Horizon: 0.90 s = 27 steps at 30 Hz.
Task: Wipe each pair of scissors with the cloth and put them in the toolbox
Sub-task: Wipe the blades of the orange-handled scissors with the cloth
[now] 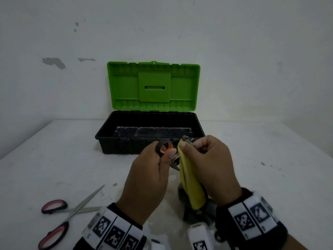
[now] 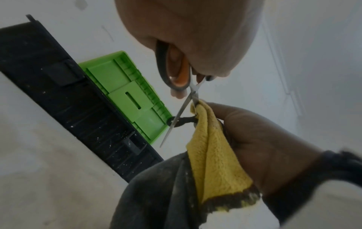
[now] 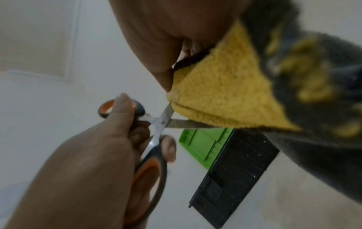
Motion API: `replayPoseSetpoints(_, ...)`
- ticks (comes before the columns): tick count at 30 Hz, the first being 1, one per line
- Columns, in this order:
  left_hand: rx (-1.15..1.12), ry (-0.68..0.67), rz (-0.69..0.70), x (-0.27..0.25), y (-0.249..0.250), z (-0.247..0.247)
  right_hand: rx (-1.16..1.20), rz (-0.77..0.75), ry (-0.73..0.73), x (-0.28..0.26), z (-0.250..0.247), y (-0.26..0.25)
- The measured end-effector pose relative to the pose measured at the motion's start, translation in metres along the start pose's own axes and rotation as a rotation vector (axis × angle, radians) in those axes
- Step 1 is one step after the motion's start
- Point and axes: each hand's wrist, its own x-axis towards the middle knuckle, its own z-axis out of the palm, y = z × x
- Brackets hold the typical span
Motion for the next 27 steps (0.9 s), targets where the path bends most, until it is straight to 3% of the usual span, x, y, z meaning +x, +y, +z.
replayPoseSetpoints(6,-0.008,0.033,0.006,-0.002,-0.005,0.000,-0.013,-0.024,-0.098,-0.010,0.005,-0.005)
replayPoseSetpoints(11,0.023,0.019,0.002,-0.003,-0.006,0.000,0.012,0.032,-0.006,0.006,-0.001,-0.001)
replayPoseSetpoints(16,-0.027,0.020,0.021,-0.003,-0.005,-0.003,0.007,0.033,-0.105,-0.008,0.001,-0.007)
replayPoseSetpoints(22,0.020,0.014,0.032,0.000,-0.005,-0.004,0.023,0.045,-0.004,0.008,-0.005,-0.005)
replayPoseSetpoints(27,0.031,0.015,0.024,-0.001,-0.005,-0.006,0.052,0.050,-0.080,0.000,-0.001,-0.005)
